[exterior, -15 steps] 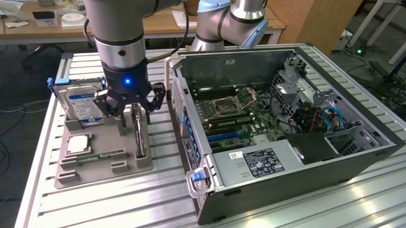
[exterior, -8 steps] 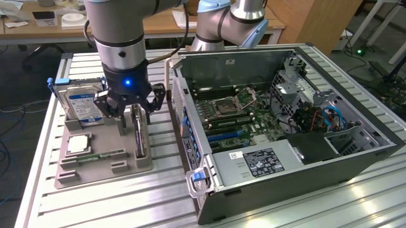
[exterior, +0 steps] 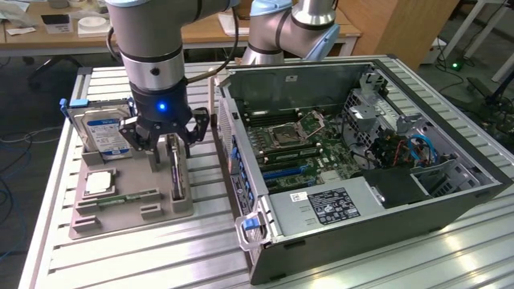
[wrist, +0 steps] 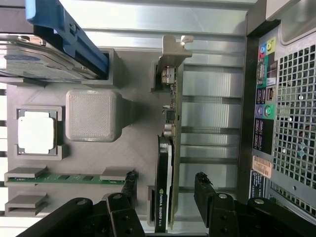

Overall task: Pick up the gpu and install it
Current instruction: 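Pick up the gpu and move the gpu toward the slot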

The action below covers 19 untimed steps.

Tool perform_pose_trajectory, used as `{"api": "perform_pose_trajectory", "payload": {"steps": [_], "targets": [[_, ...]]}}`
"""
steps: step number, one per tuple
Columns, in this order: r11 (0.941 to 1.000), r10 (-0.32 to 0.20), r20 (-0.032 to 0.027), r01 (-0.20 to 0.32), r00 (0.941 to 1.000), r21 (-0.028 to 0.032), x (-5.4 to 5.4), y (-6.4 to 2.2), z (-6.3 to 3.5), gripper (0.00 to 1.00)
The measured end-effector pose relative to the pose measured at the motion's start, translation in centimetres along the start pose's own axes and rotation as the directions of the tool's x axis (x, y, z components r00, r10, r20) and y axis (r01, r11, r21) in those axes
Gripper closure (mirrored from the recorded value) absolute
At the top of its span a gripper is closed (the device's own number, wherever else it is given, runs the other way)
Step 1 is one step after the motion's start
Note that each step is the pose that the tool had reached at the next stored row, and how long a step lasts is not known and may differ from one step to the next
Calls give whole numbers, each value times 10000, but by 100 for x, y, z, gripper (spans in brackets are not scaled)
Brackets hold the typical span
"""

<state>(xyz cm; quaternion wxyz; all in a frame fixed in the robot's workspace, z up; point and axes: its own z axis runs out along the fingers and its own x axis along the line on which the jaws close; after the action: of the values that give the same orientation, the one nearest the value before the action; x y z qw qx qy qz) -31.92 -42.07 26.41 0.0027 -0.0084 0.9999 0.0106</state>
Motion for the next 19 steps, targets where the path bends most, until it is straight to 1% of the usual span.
{"api": "perform_pose_trajectory", "payload": {"steps": [12,19], "targets": [[10000,-1,1,1,10000,0,0,-1,55,41],[10000,2,1,-2,10000,0,1,-3,169,41]]}}
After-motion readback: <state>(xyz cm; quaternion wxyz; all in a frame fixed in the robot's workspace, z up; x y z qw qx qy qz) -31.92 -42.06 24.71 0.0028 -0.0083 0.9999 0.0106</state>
